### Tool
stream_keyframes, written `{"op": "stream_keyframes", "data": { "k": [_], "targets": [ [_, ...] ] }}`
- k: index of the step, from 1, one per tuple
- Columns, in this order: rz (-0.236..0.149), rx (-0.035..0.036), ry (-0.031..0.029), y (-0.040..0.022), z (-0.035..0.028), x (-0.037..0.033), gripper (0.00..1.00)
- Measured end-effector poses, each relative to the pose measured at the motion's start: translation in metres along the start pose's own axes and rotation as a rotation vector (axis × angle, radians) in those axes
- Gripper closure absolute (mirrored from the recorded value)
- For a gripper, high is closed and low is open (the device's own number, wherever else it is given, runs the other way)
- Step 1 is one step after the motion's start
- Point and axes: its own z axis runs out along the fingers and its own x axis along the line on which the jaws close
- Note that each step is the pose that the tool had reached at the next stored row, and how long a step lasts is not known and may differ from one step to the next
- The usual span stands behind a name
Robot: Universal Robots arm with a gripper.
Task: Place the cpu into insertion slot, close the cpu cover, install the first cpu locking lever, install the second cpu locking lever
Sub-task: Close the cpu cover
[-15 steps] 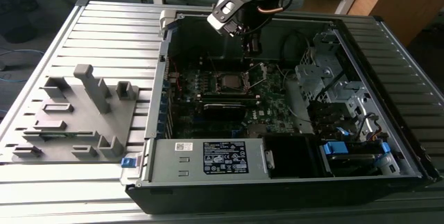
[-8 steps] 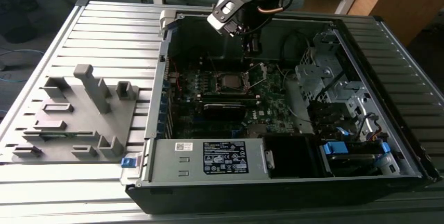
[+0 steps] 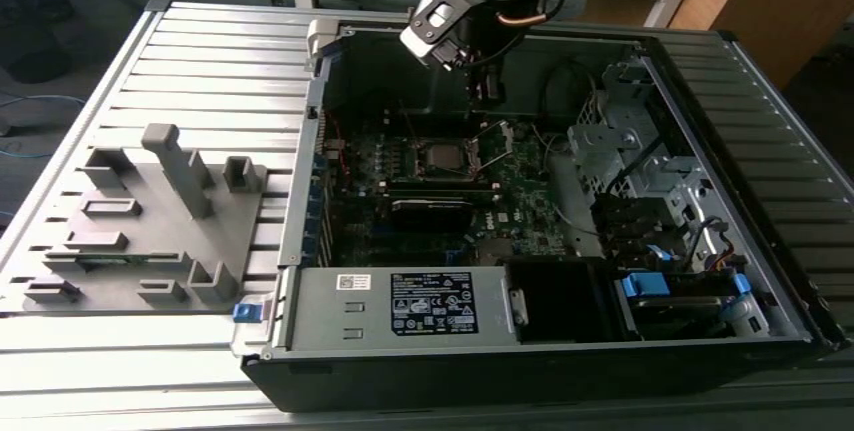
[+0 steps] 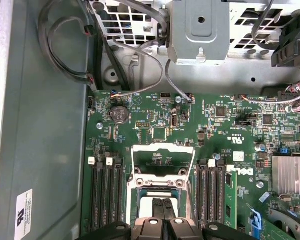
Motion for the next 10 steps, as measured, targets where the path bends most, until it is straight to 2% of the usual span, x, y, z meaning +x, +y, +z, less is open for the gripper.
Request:
{"op": "stream_keyframes", "data": {
  "k": [6, 10],
  "targets": [
    [0.0, 0.0, 0.0, 0.0002, 0.0, 0.0, 0.9],
    [0.0, 0.0001, 0.0, 0.0047, 0.0002, 0.0, 0.9]
  ]
}}
